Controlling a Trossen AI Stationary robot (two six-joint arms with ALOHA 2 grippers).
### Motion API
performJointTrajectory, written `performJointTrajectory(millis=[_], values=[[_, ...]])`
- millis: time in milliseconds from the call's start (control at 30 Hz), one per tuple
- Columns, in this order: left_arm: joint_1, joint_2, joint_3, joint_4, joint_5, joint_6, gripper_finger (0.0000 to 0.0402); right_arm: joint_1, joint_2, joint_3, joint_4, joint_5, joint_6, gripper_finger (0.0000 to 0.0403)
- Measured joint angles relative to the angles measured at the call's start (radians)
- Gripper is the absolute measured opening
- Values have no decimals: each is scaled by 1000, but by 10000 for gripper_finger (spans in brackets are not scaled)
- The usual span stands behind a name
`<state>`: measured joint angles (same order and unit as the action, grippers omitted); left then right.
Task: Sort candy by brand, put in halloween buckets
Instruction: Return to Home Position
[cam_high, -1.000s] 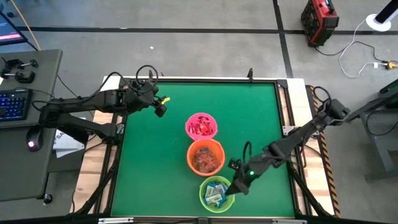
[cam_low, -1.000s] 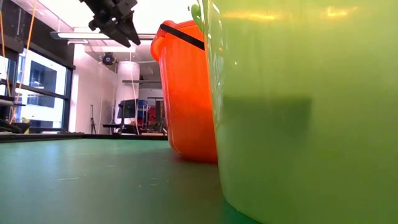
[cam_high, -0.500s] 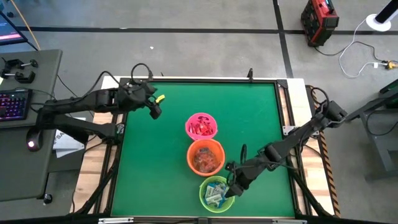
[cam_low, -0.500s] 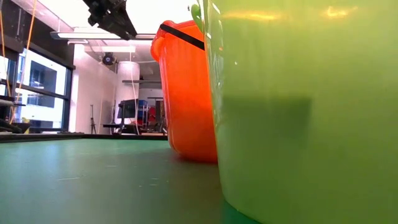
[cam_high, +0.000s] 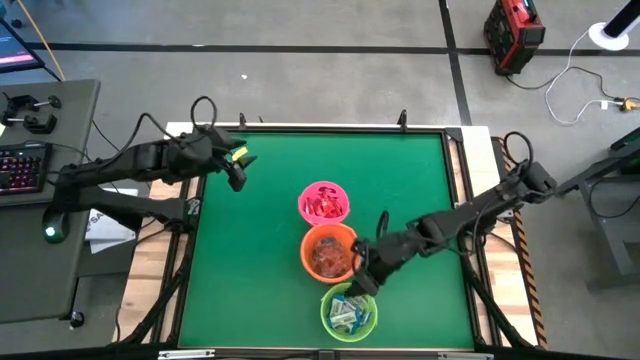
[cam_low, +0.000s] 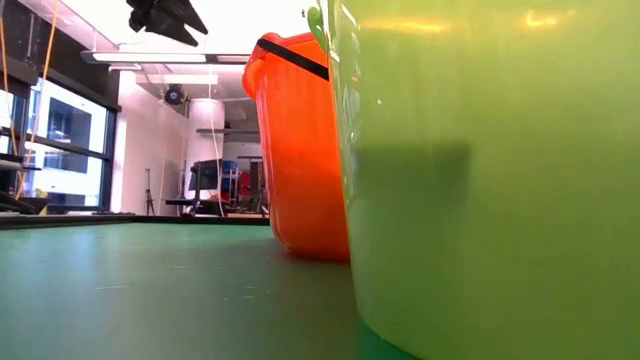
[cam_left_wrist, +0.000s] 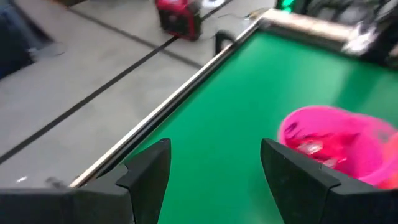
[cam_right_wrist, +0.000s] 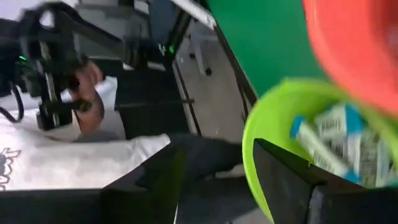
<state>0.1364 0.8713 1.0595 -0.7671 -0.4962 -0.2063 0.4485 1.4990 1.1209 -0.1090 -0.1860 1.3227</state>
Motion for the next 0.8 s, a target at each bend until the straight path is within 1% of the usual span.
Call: performJointTrajectory(millis=[67,133,200,267,333,400,500,600,667,733,800], values=[[0,-15,-20,78,50,0,239,-28,0,18,-3,-4,-47,186],[0,-49,-85,201,133,-2,239,-57,-1,38,-33,-27,-103,181],[-1,-86,-176,358,231,-35,239,-82,-5,58,-116,-57,-163,174],[-1,-122,-275,497,316,-103,239,-101,-20,76,-214,-57,-225,163],[-5,-156,-362,612,381,-188,239,-112,-57,85,-317,-38,-295,149],[-21,-189,-433,692,411,-258,239,-118,-105,86,-423,10,-349,130],[-61,-235,-507,778,416,-292,236,-112,-185,86,-594,96,-408,91],[-103,-273,-565,871,378,-284,216,-93,-281,73,-716,169,-425,35],[-128,-291,-614,953,338,-281,185,-80,-342,49,-757,208,-414,10],[-155,-300,-662,1043,297,-292,140,-68,-402,15,-761,240,-387,12],[-186,-304,-712,1110,266,-306,83,-52,-460,-23,-742,269,-373,12]])
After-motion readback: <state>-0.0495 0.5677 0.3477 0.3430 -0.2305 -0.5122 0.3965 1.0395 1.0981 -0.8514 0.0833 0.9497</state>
